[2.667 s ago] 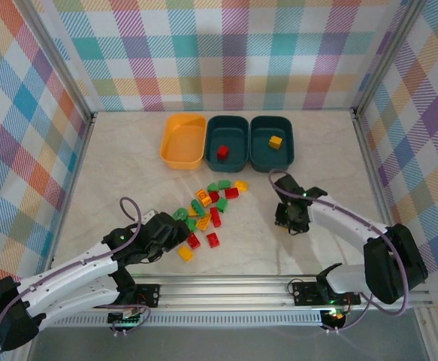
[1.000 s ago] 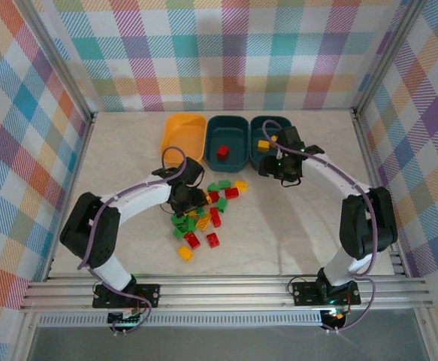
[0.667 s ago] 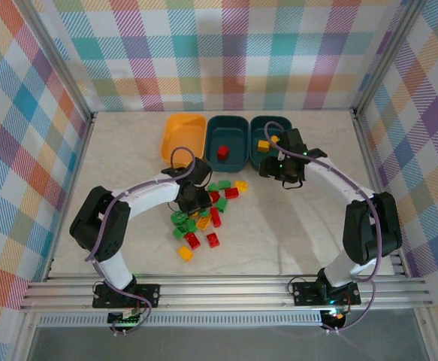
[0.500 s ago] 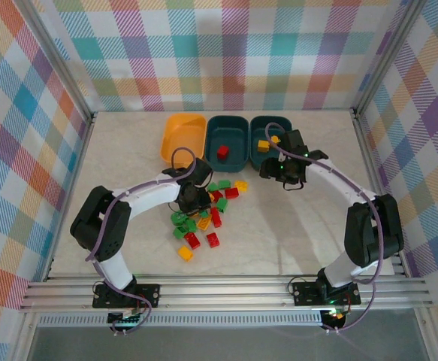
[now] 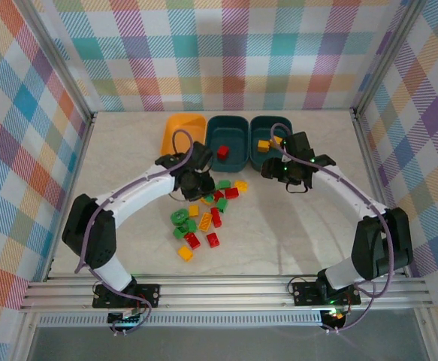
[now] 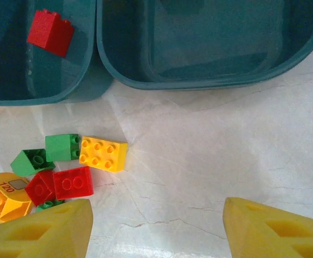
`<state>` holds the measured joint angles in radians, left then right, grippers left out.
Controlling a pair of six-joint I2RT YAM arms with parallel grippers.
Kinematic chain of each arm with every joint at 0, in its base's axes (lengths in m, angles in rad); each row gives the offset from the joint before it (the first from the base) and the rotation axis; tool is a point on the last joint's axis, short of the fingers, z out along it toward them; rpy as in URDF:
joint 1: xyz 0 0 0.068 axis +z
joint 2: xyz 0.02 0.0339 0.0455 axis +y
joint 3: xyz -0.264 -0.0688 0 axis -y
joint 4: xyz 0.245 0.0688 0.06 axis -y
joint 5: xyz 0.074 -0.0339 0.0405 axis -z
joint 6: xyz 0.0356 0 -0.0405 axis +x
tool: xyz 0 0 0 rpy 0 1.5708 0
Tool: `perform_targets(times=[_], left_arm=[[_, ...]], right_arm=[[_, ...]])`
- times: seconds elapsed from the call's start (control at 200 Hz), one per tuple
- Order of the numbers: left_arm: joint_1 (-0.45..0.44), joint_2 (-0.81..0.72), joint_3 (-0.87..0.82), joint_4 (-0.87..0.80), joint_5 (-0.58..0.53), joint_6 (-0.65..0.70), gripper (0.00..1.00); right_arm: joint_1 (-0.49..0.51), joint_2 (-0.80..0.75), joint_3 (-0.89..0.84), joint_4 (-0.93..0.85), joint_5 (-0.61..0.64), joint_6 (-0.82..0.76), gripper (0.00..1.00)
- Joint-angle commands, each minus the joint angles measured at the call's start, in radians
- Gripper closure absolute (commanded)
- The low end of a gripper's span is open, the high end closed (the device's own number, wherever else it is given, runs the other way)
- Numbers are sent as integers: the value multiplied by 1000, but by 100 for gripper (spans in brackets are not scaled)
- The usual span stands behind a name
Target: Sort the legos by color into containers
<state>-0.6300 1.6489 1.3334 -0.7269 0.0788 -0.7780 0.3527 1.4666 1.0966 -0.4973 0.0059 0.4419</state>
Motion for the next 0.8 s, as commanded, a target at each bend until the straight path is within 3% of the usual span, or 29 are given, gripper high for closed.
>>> perform_targets(times=[0.0,0.225,0.385,0.525,0.675,0.795], left_arm=[[89,23,102,-81,7,89,100],[282,300,421,-153,83,204,100],[343,554,765,-278,60,288,100],[384,715,953,-327,48,312,98],[413,824,1061,-330,117,319,85],[415,820,1090,-302,163,343,60]], right_arm=[[-4,-49,-39,29,-11,28,35],[-4,-135,-109,-3,3,42,35],[-4,-227,-152,-59,20,51,34],[-5,-305,-178,-114,34,57,34],[-4,-359,-171,-174,34,56,33],[-4,-394,-142,-224,45,49,31]])
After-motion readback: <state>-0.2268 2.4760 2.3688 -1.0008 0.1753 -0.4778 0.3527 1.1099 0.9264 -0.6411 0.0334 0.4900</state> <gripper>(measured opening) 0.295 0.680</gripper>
